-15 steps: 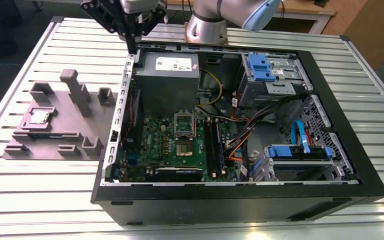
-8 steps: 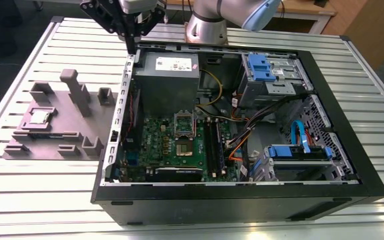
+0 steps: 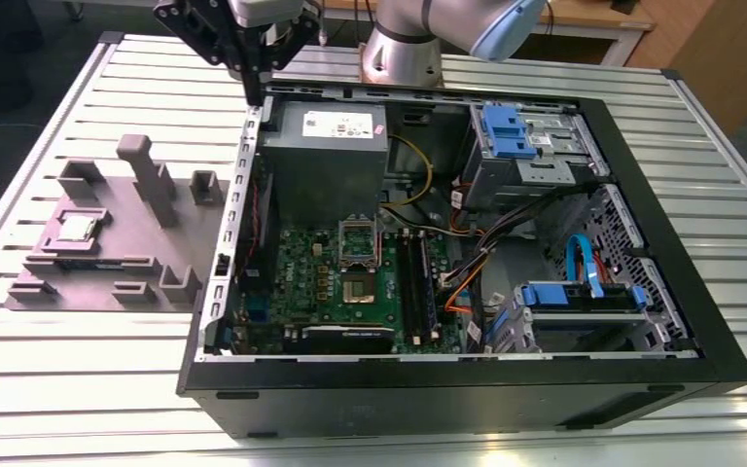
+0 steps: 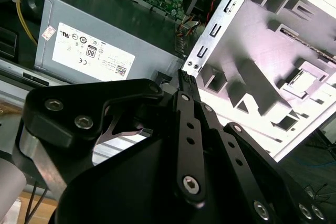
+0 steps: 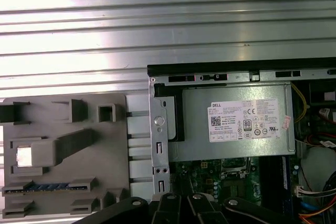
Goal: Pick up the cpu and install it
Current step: 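Reach for the cpu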
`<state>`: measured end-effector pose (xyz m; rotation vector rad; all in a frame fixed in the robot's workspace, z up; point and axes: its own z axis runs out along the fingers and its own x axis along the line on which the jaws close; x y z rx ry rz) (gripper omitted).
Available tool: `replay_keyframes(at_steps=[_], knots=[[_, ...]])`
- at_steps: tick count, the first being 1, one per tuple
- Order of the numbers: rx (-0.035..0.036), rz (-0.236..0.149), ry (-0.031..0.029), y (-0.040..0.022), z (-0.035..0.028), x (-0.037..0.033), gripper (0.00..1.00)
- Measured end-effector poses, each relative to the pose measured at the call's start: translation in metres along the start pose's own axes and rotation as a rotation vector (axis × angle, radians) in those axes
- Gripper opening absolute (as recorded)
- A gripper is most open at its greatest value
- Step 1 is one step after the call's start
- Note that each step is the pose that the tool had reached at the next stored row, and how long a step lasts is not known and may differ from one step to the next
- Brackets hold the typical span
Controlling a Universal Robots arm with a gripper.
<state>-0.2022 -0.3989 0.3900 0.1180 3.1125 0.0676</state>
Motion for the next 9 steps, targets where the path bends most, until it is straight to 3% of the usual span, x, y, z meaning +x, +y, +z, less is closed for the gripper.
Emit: replay_keyframes(at_steps=[9], knots=[[0.0000, 0.000, 0.0000, -0.0002, 0.0004, 0.0017, 0.10]])
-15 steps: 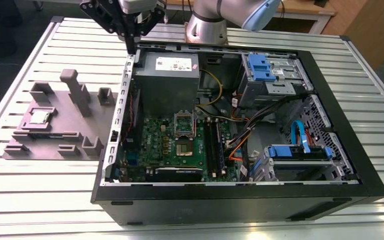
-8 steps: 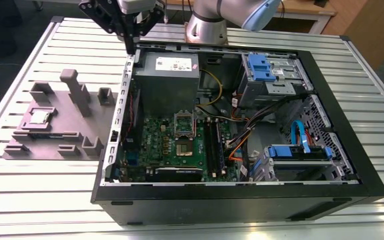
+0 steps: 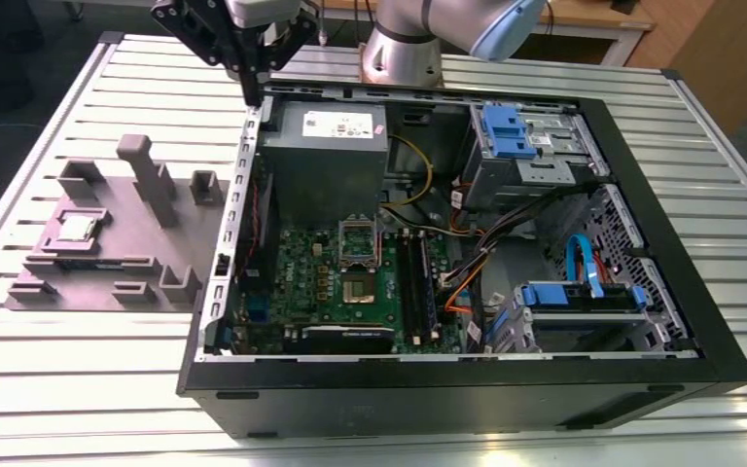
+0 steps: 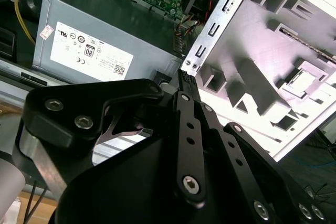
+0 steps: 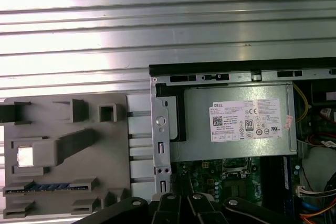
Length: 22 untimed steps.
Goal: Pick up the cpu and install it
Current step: 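Reach for the cpu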
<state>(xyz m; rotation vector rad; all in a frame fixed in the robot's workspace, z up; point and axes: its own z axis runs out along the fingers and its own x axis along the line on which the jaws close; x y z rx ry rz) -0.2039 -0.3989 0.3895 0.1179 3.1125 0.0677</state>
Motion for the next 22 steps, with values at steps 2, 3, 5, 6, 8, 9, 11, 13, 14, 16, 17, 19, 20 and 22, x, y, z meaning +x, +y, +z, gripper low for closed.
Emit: replay_keyframes(at_steps=[2, 3, 5, 6, 8, 9, 11, 13, 14, 16, 17, 19, 20, 22], knots=[[0.0000, 0.000, 0.0000, 0.0000, 0.0001, 0.0003, 0.10], [0.0001, 0.000, 0.0000, 0.0000, 0.0001, 0.0004, 0.10], [0.0000, 0.000, 0.0000, -0.0001, 0.0005, 0.0010, 0.10], [0.0000, 0.000, 0.0000, -0.0001, 0.0005, 0.0011, 0.10], [0.0000, 0.000, 0.0000, -0.0001, 0.0007, 0.0015, 0.10], [-0.0001, 0.000, -0.0001, -0.0002, 0.0008, 0.0018, 0.10], [-0.0001, 0.000, -0.0001, -0.0002, 0.0009, 0.0027, 0.10], [0.0000, 0.000, 0.0000, -0.0004, 0.0011, 0.0040, 0.10], [0.0000, 0.000, 0.0000, -0.0004, 0.0012, 0.0047, 0.10], [-0.0001, 0.000, -0.0001, -0.0005, 0.0014, 0.0061, 0.10], [-0.0001, 0.000, 0.0000, -0.0007, 0.0018, 0.0085, 0.10], [0.0001, 0.000, 0.0002, -0.0008, 0.0019, 0.0091, 0.10], [0.0001, 0.000, 0.0002, -0.0008, 0.0021, 0.0094, 0.10], [-0.0001, 0.000, 0.0001, -0.0009, 0.0023, 0.0102, 0.10]])
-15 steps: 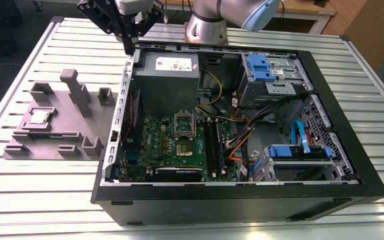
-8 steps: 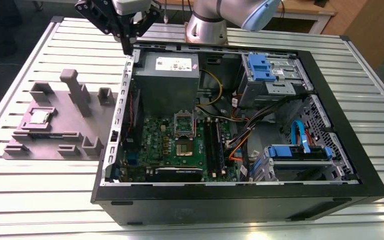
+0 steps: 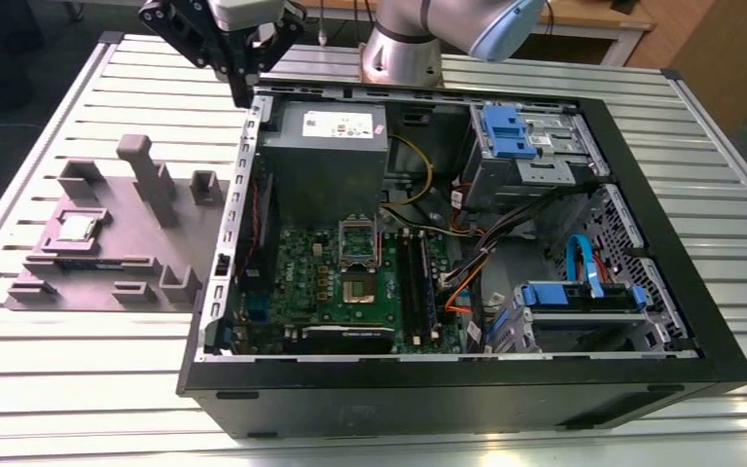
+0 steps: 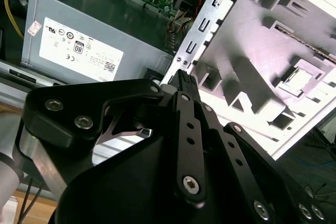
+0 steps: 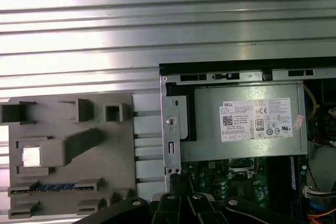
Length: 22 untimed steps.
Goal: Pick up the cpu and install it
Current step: 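Reach for the cpu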
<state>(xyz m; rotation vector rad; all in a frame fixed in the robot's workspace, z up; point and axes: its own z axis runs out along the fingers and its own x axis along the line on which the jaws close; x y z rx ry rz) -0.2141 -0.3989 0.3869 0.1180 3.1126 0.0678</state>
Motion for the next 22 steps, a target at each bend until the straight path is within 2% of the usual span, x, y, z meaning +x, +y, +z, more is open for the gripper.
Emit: replay_keyframes(at_steps=[22], knots=[[-0.0003, 0.000, 0.0002, -0.0005, 0.0008, 0.0055, 0.10]])
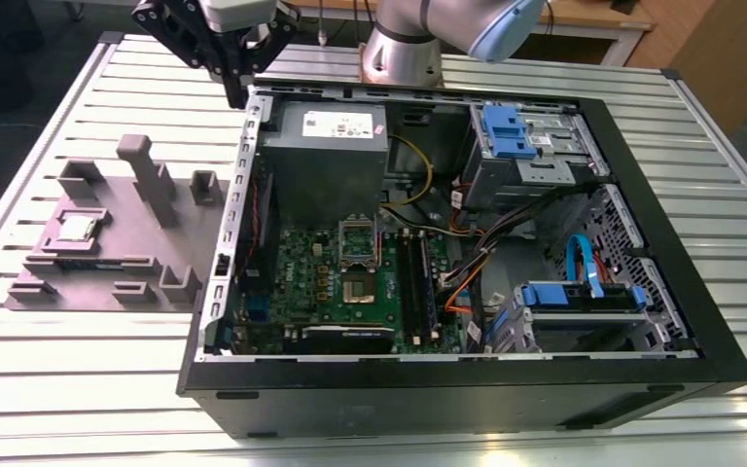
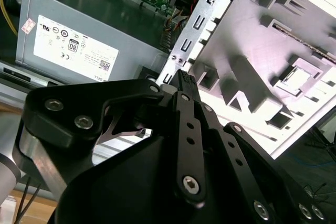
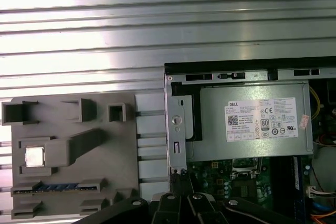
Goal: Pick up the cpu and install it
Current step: 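Reach for the cpu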
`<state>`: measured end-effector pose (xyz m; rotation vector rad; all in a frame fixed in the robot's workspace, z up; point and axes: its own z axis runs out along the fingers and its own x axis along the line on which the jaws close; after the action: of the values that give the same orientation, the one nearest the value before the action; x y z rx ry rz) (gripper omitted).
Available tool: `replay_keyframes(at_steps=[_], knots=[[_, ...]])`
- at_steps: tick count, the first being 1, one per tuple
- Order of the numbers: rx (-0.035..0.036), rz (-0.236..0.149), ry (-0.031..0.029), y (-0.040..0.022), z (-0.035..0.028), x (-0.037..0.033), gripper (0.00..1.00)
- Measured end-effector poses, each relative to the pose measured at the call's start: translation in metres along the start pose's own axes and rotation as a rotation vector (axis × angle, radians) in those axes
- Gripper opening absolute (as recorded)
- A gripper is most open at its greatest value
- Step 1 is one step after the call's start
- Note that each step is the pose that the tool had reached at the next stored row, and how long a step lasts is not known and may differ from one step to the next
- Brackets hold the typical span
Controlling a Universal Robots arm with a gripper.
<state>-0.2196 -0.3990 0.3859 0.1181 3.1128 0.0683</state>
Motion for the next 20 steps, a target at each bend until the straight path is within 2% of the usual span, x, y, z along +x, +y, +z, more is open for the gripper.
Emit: replay_keyframes(at_steps=[20], knots=[[0.0000, 0.000, 0.0000, -0.0006, -0.0001, 0.0083, 0.10]])
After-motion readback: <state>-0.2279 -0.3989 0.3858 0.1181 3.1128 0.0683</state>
